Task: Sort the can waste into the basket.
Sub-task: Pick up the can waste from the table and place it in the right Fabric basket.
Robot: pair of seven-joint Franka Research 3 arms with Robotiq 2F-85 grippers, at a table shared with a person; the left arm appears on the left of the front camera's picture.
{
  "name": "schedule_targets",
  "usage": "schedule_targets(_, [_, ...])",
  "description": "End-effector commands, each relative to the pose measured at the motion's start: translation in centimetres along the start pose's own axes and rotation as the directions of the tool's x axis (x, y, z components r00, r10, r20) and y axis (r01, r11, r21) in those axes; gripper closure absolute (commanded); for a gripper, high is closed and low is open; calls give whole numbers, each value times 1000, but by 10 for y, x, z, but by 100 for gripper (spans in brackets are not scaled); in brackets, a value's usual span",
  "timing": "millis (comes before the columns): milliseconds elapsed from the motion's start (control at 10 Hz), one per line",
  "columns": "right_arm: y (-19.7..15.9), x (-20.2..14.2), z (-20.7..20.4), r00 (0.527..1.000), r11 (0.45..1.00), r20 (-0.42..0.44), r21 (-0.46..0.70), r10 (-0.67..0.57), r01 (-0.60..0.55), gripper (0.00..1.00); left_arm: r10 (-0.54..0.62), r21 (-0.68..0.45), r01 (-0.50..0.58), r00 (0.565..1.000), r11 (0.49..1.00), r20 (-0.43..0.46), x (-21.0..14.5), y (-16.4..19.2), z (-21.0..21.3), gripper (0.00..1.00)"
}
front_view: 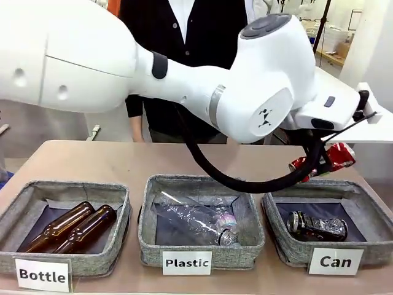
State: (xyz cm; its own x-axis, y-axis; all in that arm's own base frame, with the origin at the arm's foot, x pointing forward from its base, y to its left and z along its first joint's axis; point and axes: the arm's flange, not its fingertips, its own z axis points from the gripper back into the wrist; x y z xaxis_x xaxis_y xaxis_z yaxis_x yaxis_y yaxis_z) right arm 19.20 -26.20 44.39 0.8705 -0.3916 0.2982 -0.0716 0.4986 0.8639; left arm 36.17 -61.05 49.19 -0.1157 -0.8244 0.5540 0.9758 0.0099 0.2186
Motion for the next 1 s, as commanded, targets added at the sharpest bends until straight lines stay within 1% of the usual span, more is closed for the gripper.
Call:
schedule_targets(0, [6, 4, -10, 995, 999, 98, 33, -1, -3, 0, 20, -33, -21, 1000, 999, -13, 13, -6, -11, 56])
schedule_targets(100, [0, 0, 0, 1000, 1000, 0, 0, 0, 0, 0, 25, -49, -26, 999, 998, -25, 12, -11, -17, 56])
schedule_targets(500, [0, 0, 0, 1000, 1000, 0, 0, 0, 0, 0, 16, -53, -21, 997, 998, -80, 6, -18, -35, 56])
schedule_targets(600, [0, 0, 0, 1000, 1000, 0, 0, 0, 0, 0, 10, -62, -15, 997, 998, -80, 7, -17, -33, 7])
schedule_targets(700, [0, 0, 0, 1000, 1000, 0, 0, 0, 0, 0, 10, -72, -15, 997, 997, -75, 6, -18, -30, 0])
schedule_targets(900, [0, 0, 0, 1000, 1000, 0, 0, 0, 0, 0, 14, -46, -17, 998, 999, -61, 6, -18, -26, 0])
